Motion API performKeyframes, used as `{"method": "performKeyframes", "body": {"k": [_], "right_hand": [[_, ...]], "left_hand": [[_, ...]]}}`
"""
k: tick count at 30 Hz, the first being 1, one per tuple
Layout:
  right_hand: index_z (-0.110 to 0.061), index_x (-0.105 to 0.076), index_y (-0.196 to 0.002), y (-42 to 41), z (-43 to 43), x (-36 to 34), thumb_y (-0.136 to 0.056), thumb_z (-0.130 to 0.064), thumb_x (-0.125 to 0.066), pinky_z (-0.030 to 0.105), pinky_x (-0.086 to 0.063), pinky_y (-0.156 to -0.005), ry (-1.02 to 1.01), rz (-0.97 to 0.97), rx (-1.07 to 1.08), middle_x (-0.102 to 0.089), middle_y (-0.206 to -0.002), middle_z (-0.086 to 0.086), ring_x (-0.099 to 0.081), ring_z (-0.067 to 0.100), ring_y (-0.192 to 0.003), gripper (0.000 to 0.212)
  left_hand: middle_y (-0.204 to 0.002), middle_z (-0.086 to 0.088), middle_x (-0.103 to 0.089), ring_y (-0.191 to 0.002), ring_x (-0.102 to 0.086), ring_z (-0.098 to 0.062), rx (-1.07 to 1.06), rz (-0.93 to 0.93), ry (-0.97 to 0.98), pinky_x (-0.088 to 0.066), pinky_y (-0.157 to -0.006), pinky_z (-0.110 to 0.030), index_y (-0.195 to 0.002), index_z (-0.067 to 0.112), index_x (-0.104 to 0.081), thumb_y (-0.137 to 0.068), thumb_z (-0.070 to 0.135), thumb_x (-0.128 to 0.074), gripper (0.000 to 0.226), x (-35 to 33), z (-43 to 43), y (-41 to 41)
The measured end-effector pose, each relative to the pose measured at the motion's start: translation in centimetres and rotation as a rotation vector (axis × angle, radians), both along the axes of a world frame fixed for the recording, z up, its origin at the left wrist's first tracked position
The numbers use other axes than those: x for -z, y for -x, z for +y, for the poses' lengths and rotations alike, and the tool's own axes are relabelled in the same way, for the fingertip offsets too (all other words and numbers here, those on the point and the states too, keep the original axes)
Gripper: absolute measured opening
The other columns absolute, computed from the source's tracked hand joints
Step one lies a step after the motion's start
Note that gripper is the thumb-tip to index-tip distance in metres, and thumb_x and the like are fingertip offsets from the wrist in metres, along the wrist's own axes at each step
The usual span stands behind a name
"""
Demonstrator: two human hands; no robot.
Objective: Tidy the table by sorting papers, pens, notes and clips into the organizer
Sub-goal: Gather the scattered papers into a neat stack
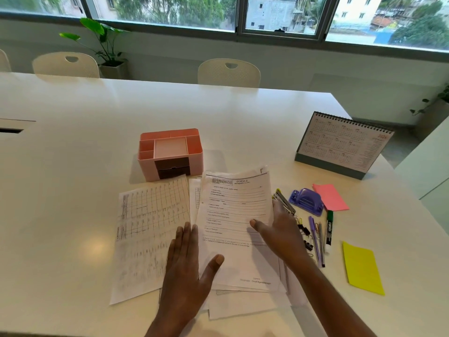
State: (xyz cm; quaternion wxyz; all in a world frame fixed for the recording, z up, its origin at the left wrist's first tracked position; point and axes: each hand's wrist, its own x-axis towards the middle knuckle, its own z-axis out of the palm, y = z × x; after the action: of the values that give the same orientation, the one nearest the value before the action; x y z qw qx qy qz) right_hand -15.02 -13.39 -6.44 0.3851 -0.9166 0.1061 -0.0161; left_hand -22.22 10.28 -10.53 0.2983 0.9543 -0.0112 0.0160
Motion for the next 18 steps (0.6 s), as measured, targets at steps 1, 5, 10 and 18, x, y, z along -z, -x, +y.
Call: {"method": "performKeyframes", "body": {"k": [1,5,10,18], "right_hand": [[-0.030,-0.042,-0.141,0.0,0.1,0.1,-0.089,-0.046,-0.078,0.034,-0.063,-0.081,0.066,0.009,0.000,-0.066,-0.130,-0.008,-0.066,0.021,-0.120,0.065],[-0.029,-0.037,-0.143,-0.1,0.5,0.3,-0.089,-0.053,-0.076,0.039,-0.062,-0.081,0.084,0.065,0.015,-0.065,-0.131,-0.007,-0.064,0.023,-0.119,0.072],[-0.022,-0.046,-0.143,-0.7,0.2,-0.2,-0.089,-0.025,-0.083,0.032,-0.060,-0.087,-0.393,0.138,0.103,-0.069,-0.125,-0.006,-0.068,0.021,-0.116,0.065],[-0.012,-0.054,-0.129,-1.2,-1.1,-1.7,-0.081,0.002,-0.084,0.045,-0.066,-0.073,-0.872,0.312,0.270,-0.075,-0.115,0.015,-0.077,0.036,-0.098,0.058]], "left_hand": [[-0.168,0.022,0.031,-0.152,0.033,0.004,-0.002,-0.003,-0.009,0.019,-0.121,-0.024,-0.157,0.042,0.029,-0.084,0.092,-0.010,0.097,0.1,0.0,0.0],[-0.165,0.026,0.033,-0.150,0.034,0.007,-0.010,-0.028,0.022,0.024,-0.118,-0.019,-0.155,0.043,0.030,-0.089,0.088,-0.016,0.093,-0.2,-0.2,0.1],[-0.168,0.024,0.029,-0.153,0.031,0.004,-0.006,-0.042,0.024,0.024,-0.118,-0.020,-0.161,0.039,0.022,-0.091,0.086,-0.019,0.094,0.1,-0.2,0.1],[-0.168,0.025,0.031,-0.154,0.030,0.003,-0.018,-0.036,0.020,0.017,-0.123,-0.026,-0.161,0.041,0.024,-0.086,0.092,-0.008,0.096,0.3,-0.2,0.2]]}}
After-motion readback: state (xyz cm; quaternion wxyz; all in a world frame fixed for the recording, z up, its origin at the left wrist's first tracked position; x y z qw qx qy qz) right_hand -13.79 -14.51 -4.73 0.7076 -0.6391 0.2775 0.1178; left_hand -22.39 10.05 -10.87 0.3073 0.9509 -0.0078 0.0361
